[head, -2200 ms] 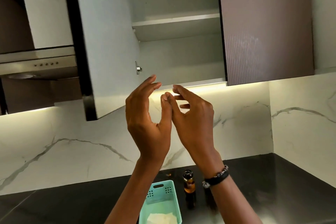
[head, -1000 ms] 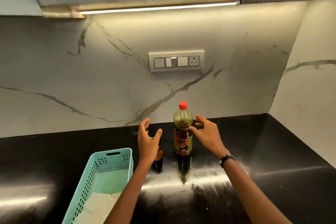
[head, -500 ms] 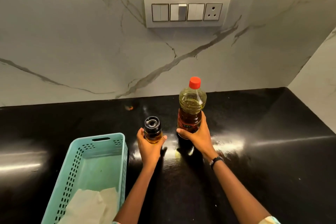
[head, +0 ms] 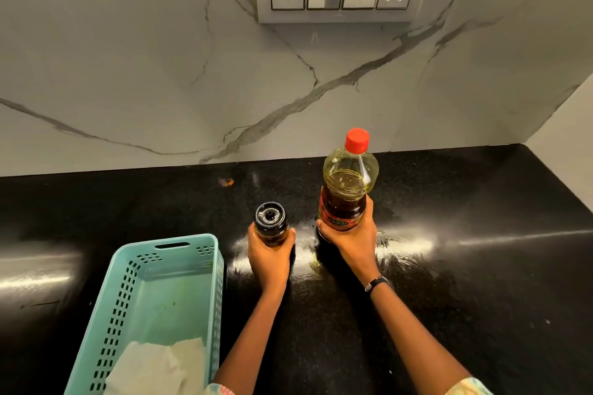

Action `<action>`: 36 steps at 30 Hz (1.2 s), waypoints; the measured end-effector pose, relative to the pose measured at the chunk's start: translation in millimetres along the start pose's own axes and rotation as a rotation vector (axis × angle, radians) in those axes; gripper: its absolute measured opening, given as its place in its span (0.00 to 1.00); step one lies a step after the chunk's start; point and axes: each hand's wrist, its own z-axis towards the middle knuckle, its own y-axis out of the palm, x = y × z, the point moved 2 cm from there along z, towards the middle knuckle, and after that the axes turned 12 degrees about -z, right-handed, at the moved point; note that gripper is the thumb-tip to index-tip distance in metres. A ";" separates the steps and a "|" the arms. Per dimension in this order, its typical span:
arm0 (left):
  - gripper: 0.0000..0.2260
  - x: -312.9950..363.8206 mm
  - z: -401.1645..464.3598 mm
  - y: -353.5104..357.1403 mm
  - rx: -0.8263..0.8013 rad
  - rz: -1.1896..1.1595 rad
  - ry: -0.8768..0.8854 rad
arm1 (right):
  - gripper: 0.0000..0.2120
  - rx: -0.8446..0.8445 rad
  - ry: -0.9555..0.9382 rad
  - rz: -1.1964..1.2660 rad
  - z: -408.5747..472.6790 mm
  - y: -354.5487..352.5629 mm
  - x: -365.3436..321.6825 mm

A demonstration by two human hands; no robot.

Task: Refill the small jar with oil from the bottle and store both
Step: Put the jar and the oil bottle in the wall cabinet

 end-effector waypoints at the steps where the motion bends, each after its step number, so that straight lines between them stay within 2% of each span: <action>1: 0.23 0.1 -0.1 -0.2 0.002 0.002 0.000 | 0.43 0.010 -0.002 0.000 0.5 0.9 0.2; 9: 0.19 14.4 -3.7 -0.8 0.043 -0.051 -0.036 | 0.42 0.033 -0.011 0.006 -8.5 -2.0 1.6; 15: 0.19 40.2 -21.1 -10.8 -0.020 -0.039 0.006 | 0.41 0.048 -0.056 0.040 -23.8 -20.1 -16.8; 20: 0.17 83.3 -39.3 -21.2 -0.111 -0.026 0.109 | 0.39 0.086 -0.151 0.112 -35.3 -53.2 -66.7; 25: 0.18 159.1 -52.8 -34.6 -0.192 0.009 0.269 | 0.35 0.141 -0.284 0.136 -47.6 -102.2 -134.9; 28: 0.17 213.1 -62.8 -45.1 -0.229 0.030 0.379 | 0.36 0.155 -0.357 0.115 -56.5 -132.0 -170.0; 36: 0.16 354.1 -87.5 -64.8 -0.303 0.013 0.526 | 0.38 0.184 -0.553 0.031 -65.2 -198.2 -271.0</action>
